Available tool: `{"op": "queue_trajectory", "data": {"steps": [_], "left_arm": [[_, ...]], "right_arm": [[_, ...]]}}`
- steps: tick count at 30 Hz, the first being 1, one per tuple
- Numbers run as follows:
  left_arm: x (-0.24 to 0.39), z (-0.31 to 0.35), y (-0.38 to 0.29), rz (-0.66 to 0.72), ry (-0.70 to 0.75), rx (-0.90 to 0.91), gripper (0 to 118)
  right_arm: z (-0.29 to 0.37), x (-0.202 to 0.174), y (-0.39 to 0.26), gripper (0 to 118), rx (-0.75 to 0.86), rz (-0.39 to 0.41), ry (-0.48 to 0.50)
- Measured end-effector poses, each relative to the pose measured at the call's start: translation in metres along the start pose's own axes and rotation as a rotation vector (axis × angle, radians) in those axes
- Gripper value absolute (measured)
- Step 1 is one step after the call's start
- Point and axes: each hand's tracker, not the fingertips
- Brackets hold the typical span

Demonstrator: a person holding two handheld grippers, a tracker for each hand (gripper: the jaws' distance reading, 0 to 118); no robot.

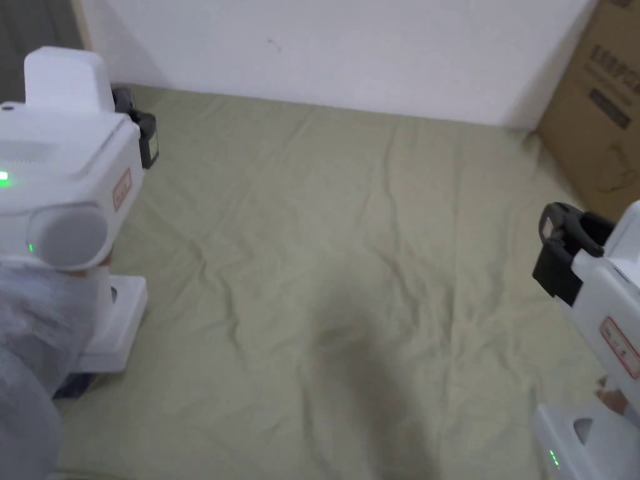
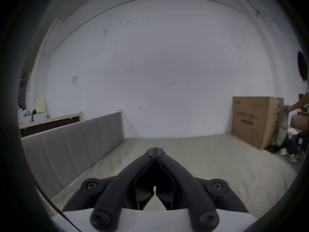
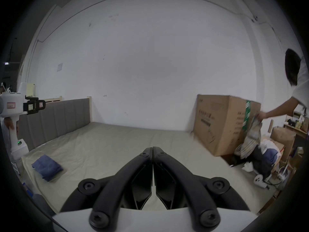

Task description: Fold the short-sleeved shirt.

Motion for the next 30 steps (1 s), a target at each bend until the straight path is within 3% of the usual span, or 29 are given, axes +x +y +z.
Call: {"op": "queue_trajectory", "data": {"steps": [4,8,20,22,23,24,25,26,28,29,30], "left_arm": [[0.039,0.021,-0.015,-0.049,-0.075,0.003,0],[0.060,0.035,-0.035,-0.014,-0.122,-0.029,0],[0.060,0.060,-0.090,-0.021,-0.139,-0.136,0],[0.058,0.061,-0.091,-0.018,-0.135,-0.149,11],[0.056,0.061,-0.091,-0.010,-0.142,-0.150,34],[0.055,0.063,-0.091,0.001,-0.138,-0.151,62],[0.053,0.062,-0.089,0.009,-0.138,-0.152,88],[0.052,0.061,-0.088,0.014,-0.136,-0.156,96],[0.051,0.062,-0.088,0.019,-0.117,-0.151,108],[0.049,0.063,-0.087,0.019,-0.110,-0.131,118],[0.048,0.064,-0.087,0.014,-0.103,-0.113,118]], "right_arm": [[0.013,0.021,-0.005,0,-0.003,-0.044,-0.056],[0.019,0.035,-0.023,0,-0.010,-0.030,-0.106],[0.029,0.024,-0.072,0,-0.111,-0.061,-0.057],[0.029,0.022,-0.071,0,-0.112,-0.066,-0.049],[0.029,0.021,-0.071,4,-0.108,-0.067,-0.046],[0.029,0.021,-0.070,24,-0.106,-0.065,-0.044],[0.029,0.020,-0.068,55,-0.103,-0.065,-0.039],[0.028,0.018,-0.066,55,-0.105,-0.066,-0.045],[0.024,0.020,-0.065,77,-0.122,-0.076,-0.040],[0.024,0.019,-0.066,110,-0.120,-0.079,-0.043],[0.027,0.015,-0.064,118,-0.096,-0.073,-0.057]]}}
